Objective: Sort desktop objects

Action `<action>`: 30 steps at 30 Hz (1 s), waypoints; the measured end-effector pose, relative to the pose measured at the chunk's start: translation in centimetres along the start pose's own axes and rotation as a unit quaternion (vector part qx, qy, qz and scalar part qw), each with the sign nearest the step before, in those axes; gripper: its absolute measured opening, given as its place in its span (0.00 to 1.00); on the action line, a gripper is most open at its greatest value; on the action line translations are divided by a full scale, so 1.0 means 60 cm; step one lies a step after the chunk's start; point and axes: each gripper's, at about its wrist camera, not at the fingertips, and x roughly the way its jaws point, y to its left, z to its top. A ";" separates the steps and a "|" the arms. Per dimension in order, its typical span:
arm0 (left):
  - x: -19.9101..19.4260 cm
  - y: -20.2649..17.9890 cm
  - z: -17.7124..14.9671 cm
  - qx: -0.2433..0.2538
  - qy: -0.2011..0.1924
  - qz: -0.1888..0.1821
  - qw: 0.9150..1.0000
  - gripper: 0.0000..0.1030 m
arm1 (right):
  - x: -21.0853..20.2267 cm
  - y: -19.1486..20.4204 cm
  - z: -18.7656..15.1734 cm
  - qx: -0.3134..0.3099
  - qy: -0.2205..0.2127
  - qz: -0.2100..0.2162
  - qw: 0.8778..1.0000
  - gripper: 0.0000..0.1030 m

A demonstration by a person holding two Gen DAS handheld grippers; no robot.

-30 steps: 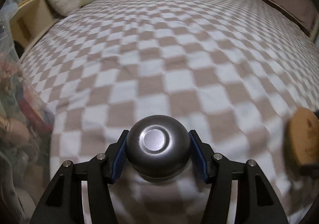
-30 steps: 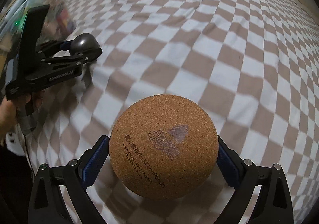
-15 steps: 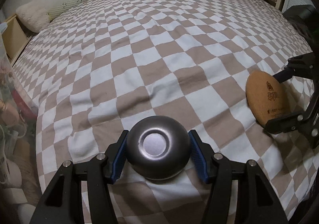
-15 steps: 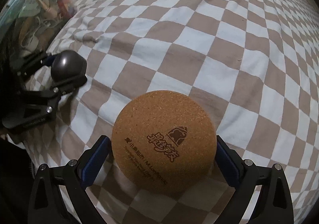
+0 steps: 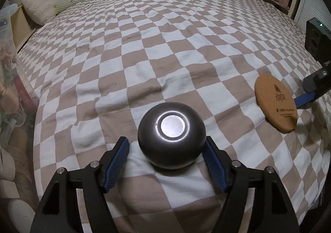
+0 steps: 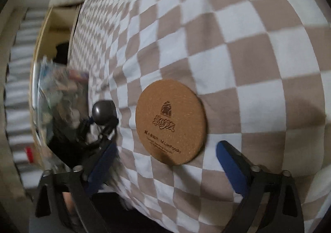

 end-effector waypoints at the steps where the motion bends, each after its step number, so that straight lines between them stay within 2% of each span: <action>1: 0.002 0.000 0.002 0.000 0.000 0.001 1.000 0.71 | -0.001 -0.005 -0.001 0.000 -0.001 -0.005 1.000 0.84; 4: 0.010 0.002 0.009 0.000 0.000 0.005 1.000 0.71 | -0.001 -0.003 -0.004 -0.014 -0.002 -0.030 0.999 0.83; 6: 0.013 0.000 0.013 0.001 0.000 0.007 1.000 0.71 | -0.005 0.010 -0.006 -0.036 -0.004 -0.053 0.998 0.79; 9: 0.016 0.000 0.018 0.002 0.000 0.008 1.000 0.71 | -0.003 0.036 -0.010 -0.075 0.001 -0.065 0.995 0.53; 10: 0.015 -0.001 0.019 0.002 0.000 0.009 1.000 0.71 | 0.004 0.045 -0.010 -0.077 0.006 -0.062 0.995 0.33; 11: 0.015 0.000 0.020 0.003 0.000 0.009 1.000 0.71 | 0.013 0.053 -0.010 -0.073 0.012 -0.057 0.996 0.25; 15: 0.021 0.009 0.026 0.008 -0.002 0.005 1.000 0.62 | 0.026 0.090 -0.015 -0.101 0.011 -0.061 0.993 0.22; 18: 0.018 0.007 0.025 0.011 -0.003 -0.001 1.000 0.58 | 0.026 0.117 -0.014 -0.111 0.008 -0.047 0.993 0.20; 21: 0.018 0.008 0.030 0.012 -0.005 -0.007 1.000 0.57 | 0.026 0.147 -0.014 -0.132 0.002 -0.045 0.990 0.20; 25: -0.006 -0.001 -0.002 0.016 -0.005 -0.015 1.000 0.57 | 0.041 0.182 -0.012 -0.158 -0.001 -0.066 0.985 0.20; 30: -0.004 0.005 0.004 0.020 -0.005 -0.022 1.000 0.55 | 0.076 0.201 -0.002 -0.178 -0.002 -0.123 0.976 0.16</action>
